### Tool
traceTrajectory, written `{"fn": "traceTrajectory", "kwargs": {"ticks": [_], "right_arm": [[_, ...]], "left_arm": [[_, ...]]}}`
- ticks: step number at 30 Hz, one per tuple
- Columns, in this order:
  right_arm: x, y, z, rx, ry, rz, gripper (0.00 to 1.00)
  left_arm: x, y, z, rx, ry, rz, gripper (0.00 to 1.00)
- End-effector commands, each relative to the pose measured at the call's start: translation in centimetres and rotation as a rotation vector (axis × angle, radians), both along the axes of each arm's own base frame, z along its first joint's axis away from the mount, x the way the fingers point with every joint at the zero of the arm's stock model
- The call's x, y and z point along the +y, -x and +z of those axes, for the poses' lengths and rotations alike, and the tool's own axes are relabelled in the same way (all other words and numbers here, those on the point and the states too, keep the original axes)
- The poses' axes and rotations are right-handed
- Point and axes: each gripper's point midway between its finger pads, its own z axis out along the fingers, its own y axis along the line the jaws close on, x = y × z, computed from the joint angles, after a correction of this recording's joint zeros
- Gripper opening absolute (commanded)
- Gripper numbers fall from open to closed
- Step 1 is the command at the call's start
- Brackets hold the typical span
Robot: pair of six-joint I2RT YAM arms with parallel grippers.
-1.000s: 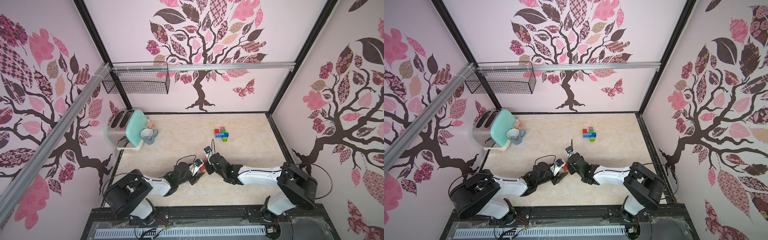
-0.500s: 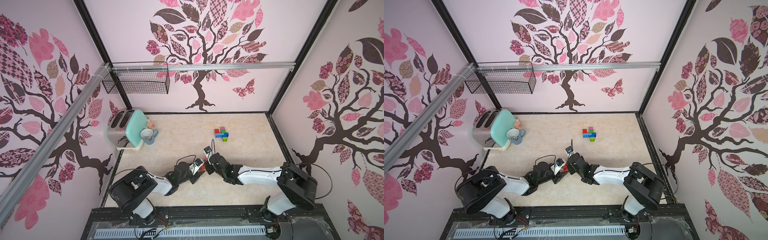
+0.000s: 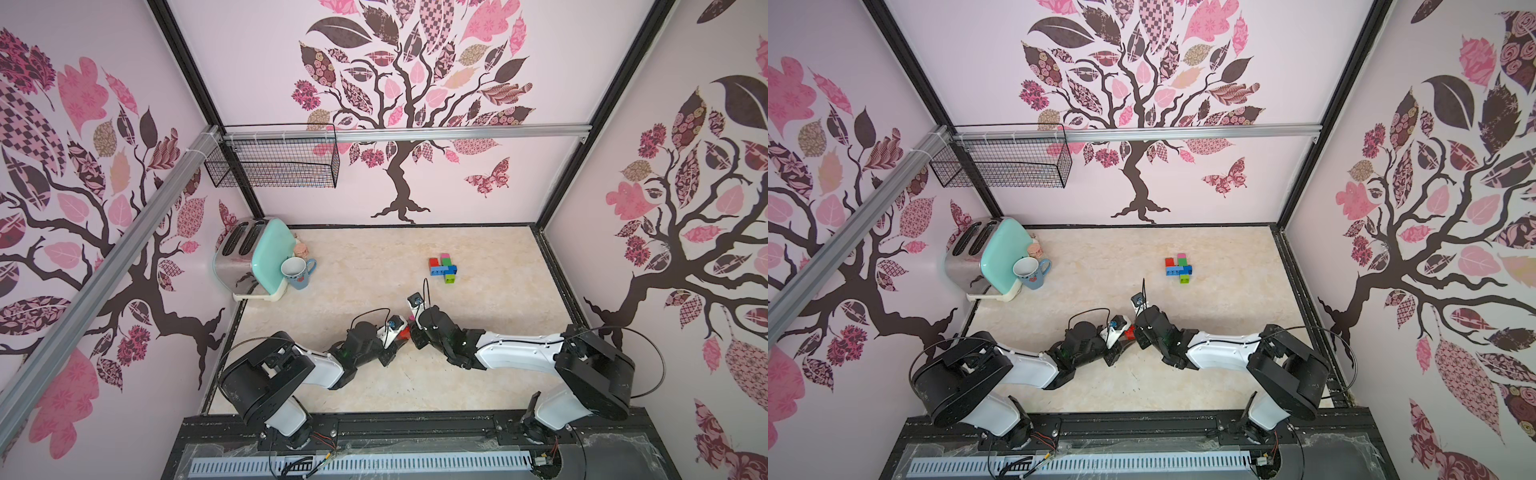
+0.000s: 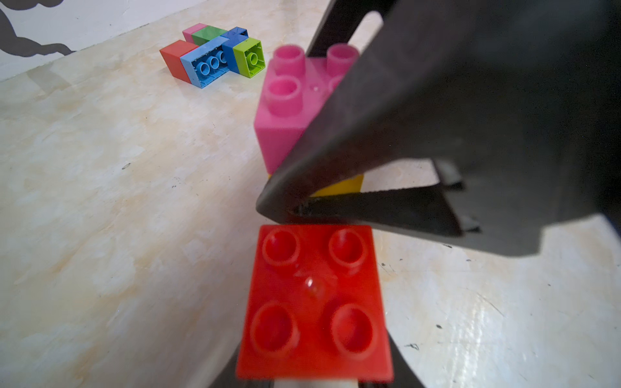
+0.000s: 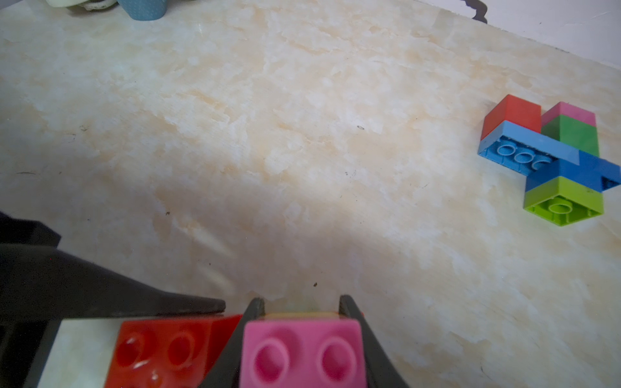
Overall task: Assemble the number 4 with lego
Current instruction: Pick up the lego brick from the center of the board.
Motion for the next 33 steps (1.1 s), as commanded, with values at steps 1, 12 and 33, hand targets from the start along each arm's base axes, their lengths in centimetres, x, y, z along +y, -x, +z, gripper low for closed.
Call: {"fn": "traceTrajectory", "kwargs": {"ticks": [1, 12, 33], "right_arm": [[-5.2, 6.9, -10.2, 0.33, 0.307, 0.074, 0.0], [-4.7, 5.1, -6.8, 0.237, 0.269, 0.024, 0.25], [-6.2, 4.3, 2.0, 0.021, 0.056, -0.038, 0.84]], "left_arm": [[-2.0, 0.1, 1.7, -0.026, 0.055, -0.075, 0.3], [-1.0, -0.6, 0.8, -0.033, -0.006, -0.014, 0.0], [-1.1, -0.4, 0.4, -0.02, -0.03, -0.031, 0.0]]}}
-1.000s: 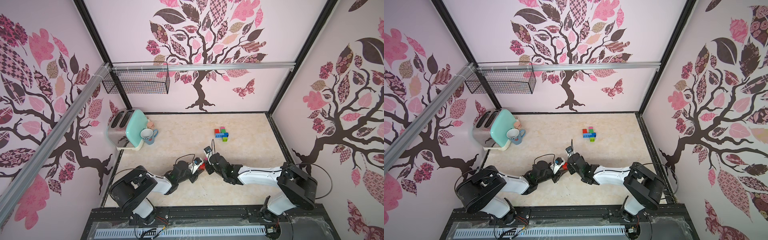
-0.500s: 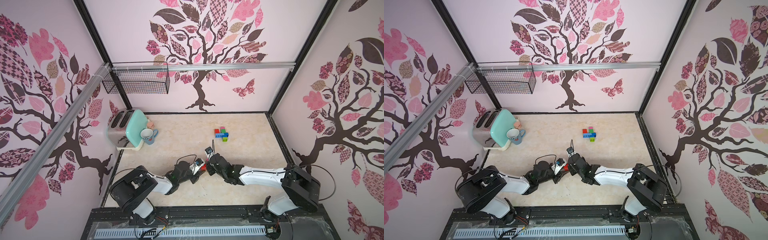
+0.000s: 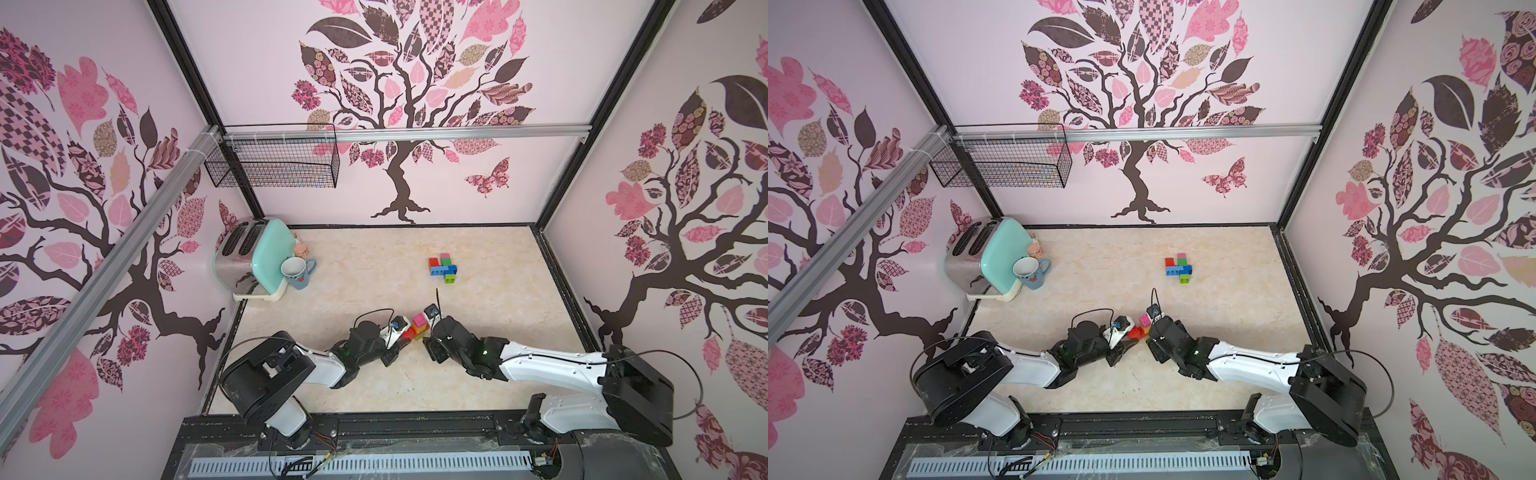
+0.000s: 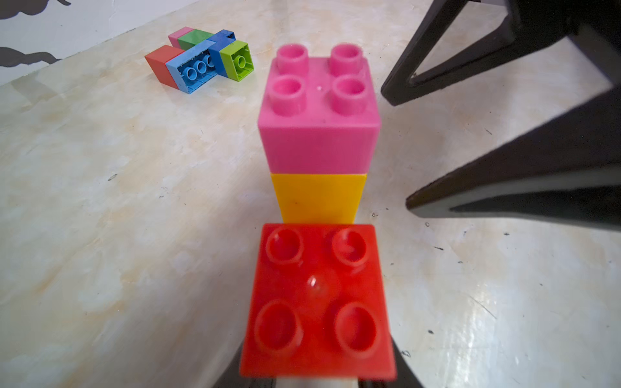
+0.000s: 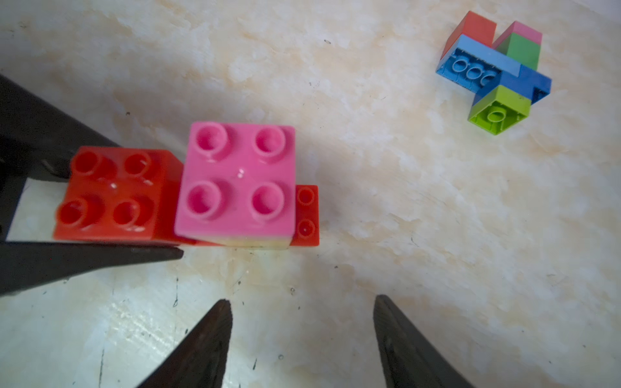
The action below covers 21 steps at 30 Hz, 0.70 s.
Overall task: Assemble the number 4 with lego
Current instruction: Pick up the lego brick from the center of the board.
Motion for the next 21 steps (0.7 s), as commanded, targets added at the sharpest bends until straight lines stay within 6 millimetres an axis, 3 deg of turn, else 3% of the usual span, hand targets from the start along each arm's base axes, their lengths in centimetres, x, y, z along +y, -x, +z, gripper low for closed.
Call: {"fn": "traceTrajectory", "kwargs": {"ticks": [1, 7, 14, 18, 21], "right_arm": [[-0.3, 0.5, 2.0, -0.044, -0.072, 0.007, 0.99], [-0.7, 0.8, 5.2, -0.165, -0.244, 0.013, 0.99], [-4.8, -1.2, 7.2, -0.318, -0.253, -0.215, 1.0], [-10.0, -3.5, 5.3, -0.231, -0.271, -0.523, 0.99], [-12.7, -4.4, 3.0, -0.11, -0.347, -0.639, 1.0]], "left_arm": [[-0.5, -0.5, 0.3, -0.005, -0.006, -0.007, 0.0], [-0.5, -0.6, 0.4, -0.002, -0.009, -0.002, 0.0], [-0.4, -0.7, 0.4, 0.003, -0.014, 0.007, 0.0], [-0.3, -0.8, 0.7, -0.002, -0.01, 0.019, 0.0], [-0.1, -0.8, 1.0, 0.001, -0.01, 0.026, 0.0]]}}
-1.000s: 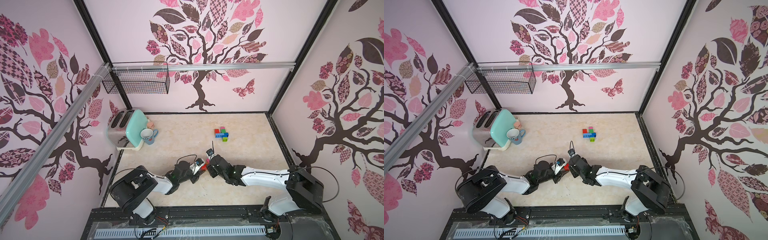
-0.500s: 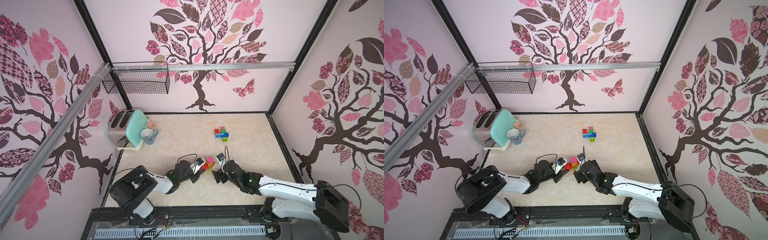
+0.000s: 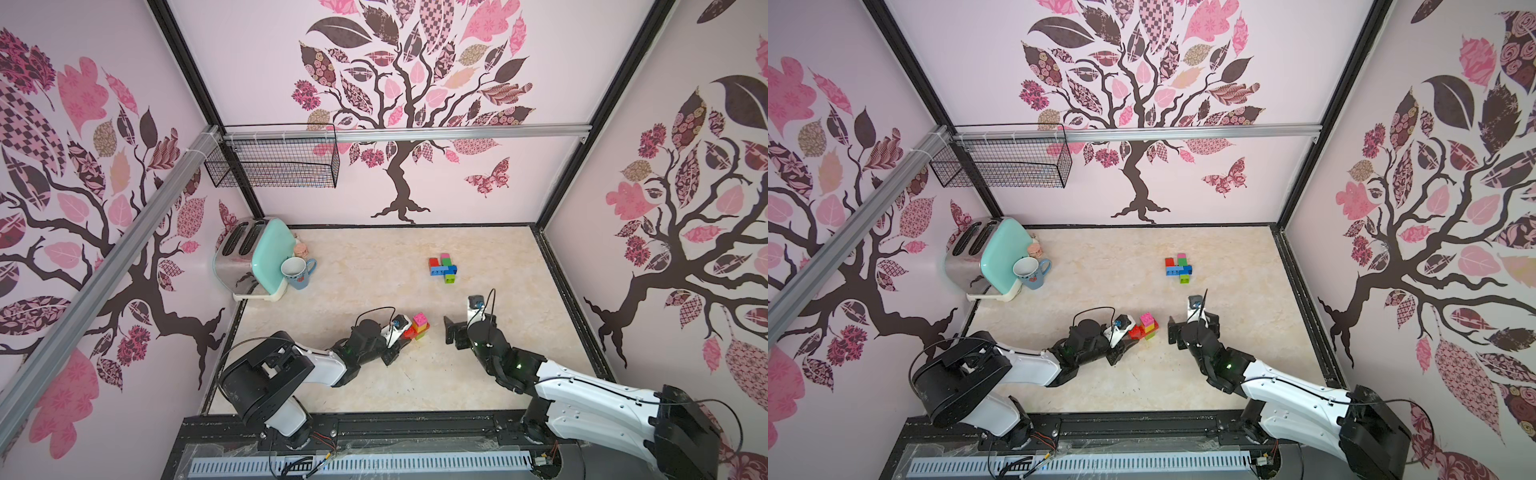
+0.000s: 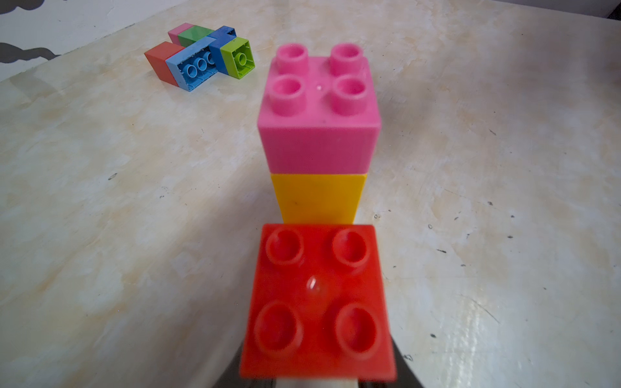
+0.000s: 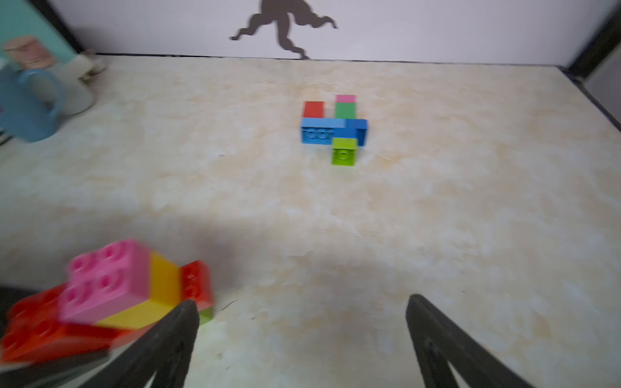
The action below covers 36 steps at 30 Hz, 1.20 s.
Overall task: Assemble the number 4 with lego
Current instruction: Pick up the lego brick from the center of the board, then place the lego brick at the center of the board.
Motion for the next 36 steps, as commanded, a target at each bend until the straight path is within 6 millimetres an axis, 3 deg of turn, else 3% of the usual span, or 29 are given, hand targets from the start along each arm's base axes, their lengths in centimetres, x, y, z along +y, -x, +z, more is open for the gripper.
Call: {"fn": "traceTrajectory", "kwargs": {"ticks": [1, 4, 7, 12, 17, 23, 32, 36], "right_arm": [[-3.3, -0.6, -2.1, 0.103, -0.128, -0.158, 1.0], [-4.6, -0.9, -2.9, 0.129, -0.167, -0.2, 0.99], [-4.6, -1.4, -2.9, 0.135, -0.154, -0.196, 1.0], [-2.2, -2.3, -3.4, 0.199, -0.164, -0.112, 1.0], [-0.1, -3.6, -2.7, 0.248, -0.209, -0.042, 0.99], [0.9, -4.6, -1.8, 0.292, -0.269, -0.009, 1.0], [0.4, -4.0, -1.4, 0.291, -0.271, -0.019, 0.99], [0.0, -3.7, -1.1, 0.275, -0.272, -0.026, 0.99]], "left_arm": [[0.0, -0.7, 1.0, -0.007, 0.0, 0.023, 0.0], [0.2, -1.0, 1.4, 0.0, -0.007, 0.042, 0.0], [0.6, -1.5, 2.6, 0.009, 0.035, 0.073, 0.0], [2.3, -3.4, 5.2, 0.07, 0.09, 0.18, 0.0], [3.9, -5.5, 7.5, 0.11, 0.101, 0.269, 0.0], [5.8, -8.8, 8.3, 0.381, 0.187, 0.393, 0.0], [4.6, -12.7, 10.3, 0.781, 0.364, 0.367, 0.0], [4.4, -14.4, 10.4, 0.875, 0.431, 0.383, 0.0]]}}
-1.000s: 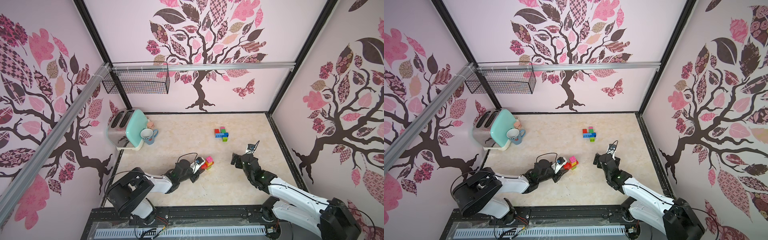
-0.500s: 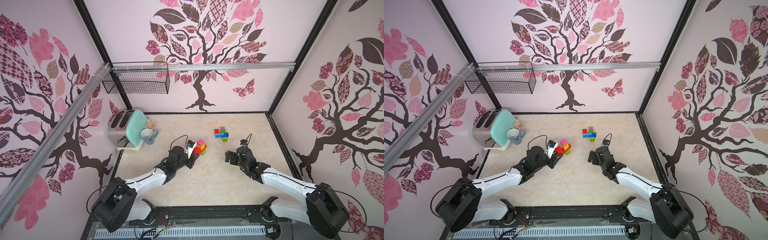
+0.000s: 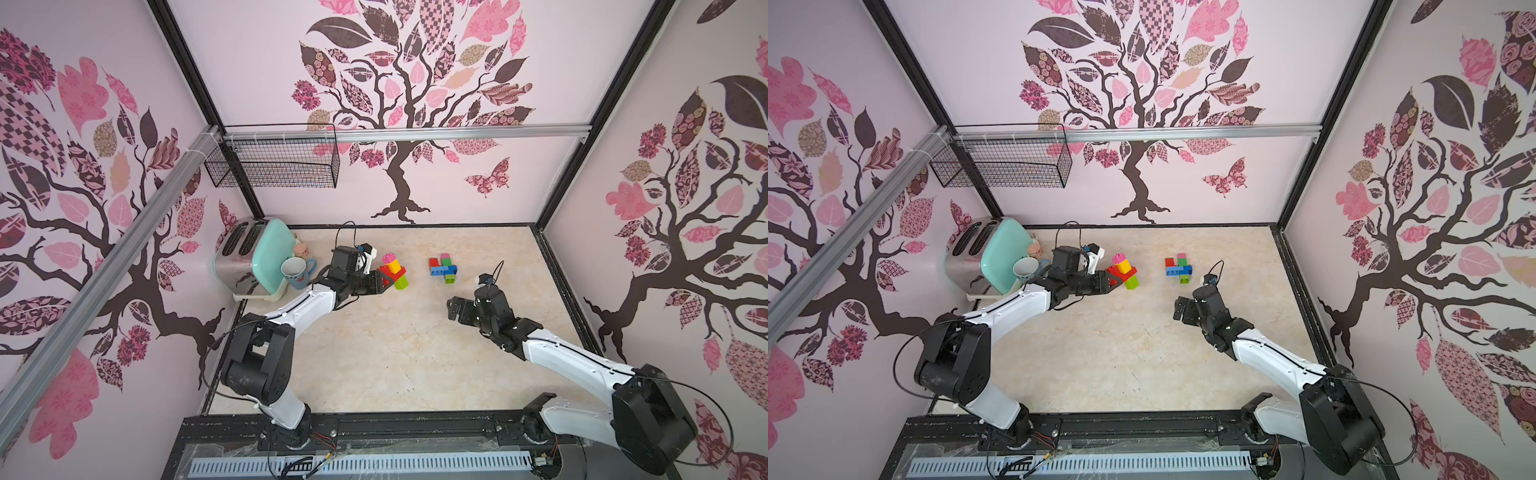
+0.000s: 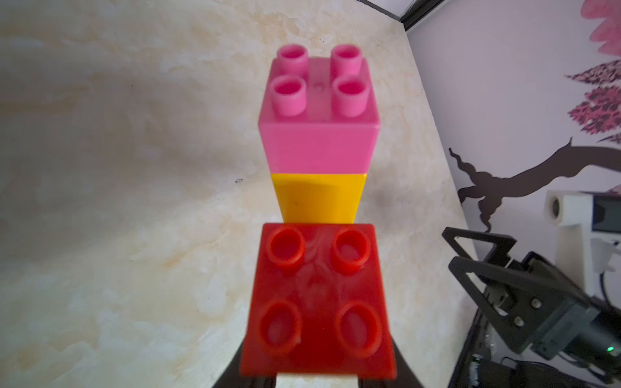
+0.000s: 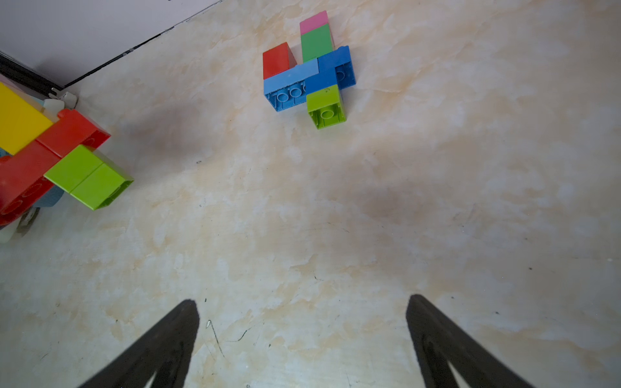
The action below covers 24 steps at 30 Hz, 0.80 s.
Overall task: Assemble the number 4 with lego
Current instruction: Place the lego brick at the center of the board.
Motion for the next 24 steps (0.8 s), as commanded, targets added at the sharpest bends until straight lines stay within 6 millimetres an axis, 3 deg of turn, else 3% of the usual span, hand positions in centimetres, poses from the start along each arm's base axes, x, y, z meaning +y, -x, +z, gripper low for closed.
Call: {"fn": "traceTrajectory", "kwargs": {"ticks": [1, 7, 13, 24], "right_arm": [[-0.5, 0.4, 0.9, -0.016, -0.007, -0.012, 1.0], [-0.4, 0.7, 1.6, -0.049, -0.036, 0.001, 1.0], [-0.5, 1.1, 2.0, -0.06, -0.038, 0.009, 1.0], [-1.0, 1.5, 3.8, -0.142, -0.06, 0.007, 1.0]], "left_arm": [[-1.1, -0.5, 1.7, 0.101, 0.119, -0.01, 0.0], [-1.9, -3.4, -0.3, 0.262, 0.227, 0.087, 0.0], [-2.9, -5.8, -1.1, 0.311, 0.305, 0.106, 0.0], [-1.8, -6.8, -4.2, 0.412, 0.336, 0.145, 0.0]]}}
